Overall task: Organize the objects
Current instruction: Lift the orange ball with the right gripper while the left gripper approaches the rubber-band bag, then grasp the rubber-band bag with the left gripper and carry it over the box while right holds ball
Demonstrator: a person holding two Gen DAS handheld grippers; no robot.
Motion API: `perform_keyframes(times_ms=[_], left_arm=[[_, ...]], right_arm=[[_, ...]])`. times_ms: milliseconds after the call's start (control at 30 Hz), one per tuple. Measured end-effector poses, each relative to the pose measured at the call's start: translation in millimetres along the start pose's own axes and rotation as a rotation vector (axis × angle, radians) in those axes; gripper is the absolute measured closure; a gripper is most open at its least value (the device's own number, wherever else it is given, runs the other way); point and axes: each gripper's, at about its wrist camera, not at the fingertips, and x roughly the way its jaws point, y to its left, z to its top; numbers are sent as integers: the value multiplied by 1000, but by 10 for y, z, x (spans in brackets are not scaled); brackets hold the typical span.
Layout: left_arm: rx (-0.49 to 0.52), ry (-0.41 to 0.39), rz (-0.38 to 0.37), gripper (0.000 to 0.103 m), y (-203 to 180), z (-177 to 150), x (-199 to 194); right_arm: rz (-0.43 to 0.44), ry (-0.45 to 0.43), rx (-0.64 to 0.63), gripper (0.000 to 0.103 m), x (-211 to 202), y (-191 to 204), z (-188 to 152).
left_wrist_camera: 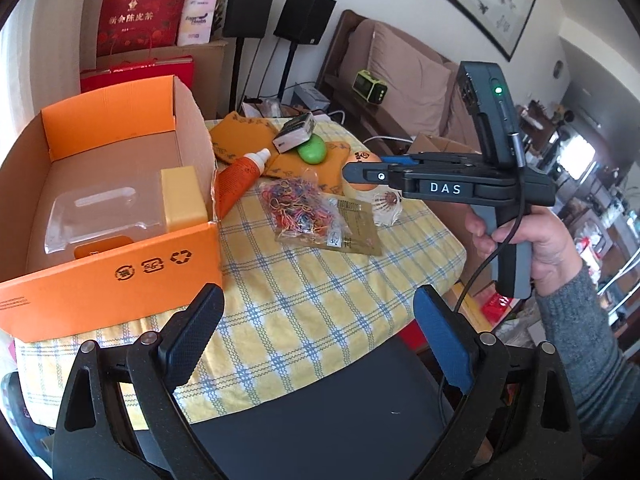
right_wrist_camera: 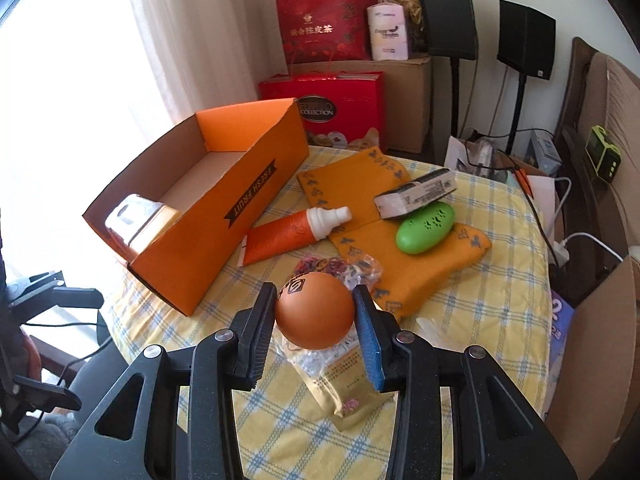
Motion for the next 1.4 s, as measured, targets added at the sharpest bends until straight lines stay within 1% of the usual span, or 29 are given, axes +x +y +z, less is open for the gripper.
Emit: perform_keyframes(times_ms=[100, 133, 167, 200, 333, 433, 567, 667, 800, 867, 1000, 1100, 1200, 1267, 1300, 1333, 1367, 1400], left_arm=[[14, 0, 16, 6, -85, 36, 99], [20, 0, 25, 2, -121, 43, 143], [22, 0, 26, 1, -156, 56, 185], [27, 2, 24, 1, -192, 70, 230], [42, 10, 57, 0, -302, 147, 458], [53, 16, 92, 0, -356, 210, 647], [64, 21, 127, 0, -409, 285, 877], [67, 25, 174, 0, -425, 352, 1033], [61, 21, 211, 0, -450, 431, 1205], [41, 28, 234, 0, -422, 467, 1303], [-58, 52, 260, 0, -314, 549, 1494], [-122, 67, 308, 0, -215, 610, 1650], [-166, 104, 335, 1, -108, 640, 1825], [-188, 118, 334, 3, -47, 630, 1887], [-177, 101, 345, 6, -49, 624, 1882], [-163, 98, 350, 14, -57, 620, 1885], [-147, 98, 362, 16, -68, 620, 1889], [-136, 94, 360, 21, -73, 620, 1885]], right_arm=[[-53, 10, 41, 64, -75, -39, -82], [-71, 12, 57, 64, -94, -58, -110], [-84, 10, 77, 64, -125, -82, -144], [-95, 8, 99, 64, -157, -114, -178], [-150, -7, 162, 64, -334, -211, -321], [-192, -15, 192, 64, -466, -267, -426], [-206, -34, 224, 64, -637, -310, -556], [-216, -52, 243, 64, -743, -329, -619], [-214, -59, 268, 64, -819, -340, -674], [-225, -68, 274, 64, -829, -324, -698], [-220, -81, 294, 64, -840, -314, -759], [-223, -93, 305, 64, -864, -317, -781], [-219, -95, 307, 64, -869, -316, -788], [-217, -91, 303, 64, -859, -306, -794], [-217, -89, 301, 64, -853, -300, -797], [-216, -87, 299, 64, -847, -295, -799], [-215, -85, 299, 64, -837, -294, -800], [-213, -85, 298, 64, -830, -290, -800]])
